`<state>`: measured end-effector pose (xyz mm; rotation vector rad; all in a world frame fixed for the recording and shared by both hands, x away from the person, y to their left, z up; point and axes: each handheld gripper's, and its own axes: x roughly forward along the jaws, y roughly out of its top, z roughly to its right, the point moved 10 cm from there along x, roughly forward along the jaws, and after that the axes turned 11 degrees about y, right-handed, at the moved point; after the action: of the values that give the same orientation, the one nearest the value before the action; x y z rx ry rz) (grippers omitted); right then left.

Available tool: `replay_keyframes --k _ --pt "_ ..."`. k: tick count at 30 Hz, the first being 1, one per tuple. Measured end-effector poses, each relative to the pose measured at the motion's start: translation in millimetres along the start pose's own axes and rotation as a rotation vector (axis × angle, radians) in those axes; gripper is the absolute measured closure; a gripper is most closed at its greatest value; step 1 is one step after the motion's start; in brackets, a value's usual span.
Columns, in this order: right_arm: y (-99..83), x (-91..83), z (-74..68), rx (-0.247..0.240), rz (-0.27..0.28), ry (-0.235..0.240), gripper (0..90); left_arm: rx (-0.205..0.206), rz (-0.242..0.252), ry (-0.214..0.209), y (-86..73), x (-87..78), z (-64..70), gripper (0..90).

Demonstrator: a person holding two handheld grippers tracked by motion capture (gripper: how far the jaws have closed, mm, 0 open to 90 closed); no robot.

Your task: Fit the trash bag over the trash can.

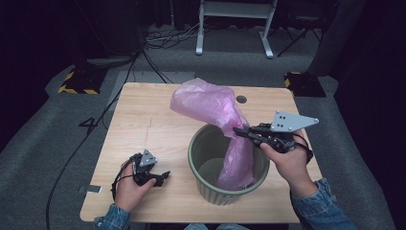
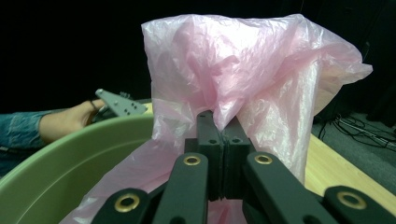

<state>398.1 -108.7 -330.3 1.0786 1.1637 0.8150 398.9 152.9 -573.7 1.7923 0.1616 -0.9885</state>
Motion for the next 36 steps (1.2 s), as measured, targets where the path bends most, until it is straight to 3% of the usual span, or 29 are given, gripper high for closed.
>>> replay_keyframes --k 12,23,26,28,32,36 --pt "-30.4 -23.5 -25.4 0.014 -0.040 -0.004 89.2 0.010 0.001 -0.005 3.7 3.5 2.4 18.3" --pt "-65.6 -25.1 -30.6 0.079 -0.121 0.004 84.3 0.009 0.005 -0.013 5.1 4.3 3.9 19.3" --pt "-71.4 -26.8 -30.7 0.098 -0.141 -0.006 74.2 0.000 0.006 -0.026 6.4 3.5 3.3 21.9" --pt "-75.3 -28.9 -29.5 0.117 -0.159 -0.022 57.7 -0.006 0.014 -0.030 8.4 2.8 2.8 22.5" --pt "-73.2 -33.7 -33.5 0.139 -0.139 -0.023 41.8 -0.012 0.022 -0.029 11.1 1.4 2.0 22.5" --pt "-64.6 -41.5 -36.6 0.116 -0.127 -0.047 39.4 -0.012 0.029 -0.030 14.7 -0.2 1.3 22.5"
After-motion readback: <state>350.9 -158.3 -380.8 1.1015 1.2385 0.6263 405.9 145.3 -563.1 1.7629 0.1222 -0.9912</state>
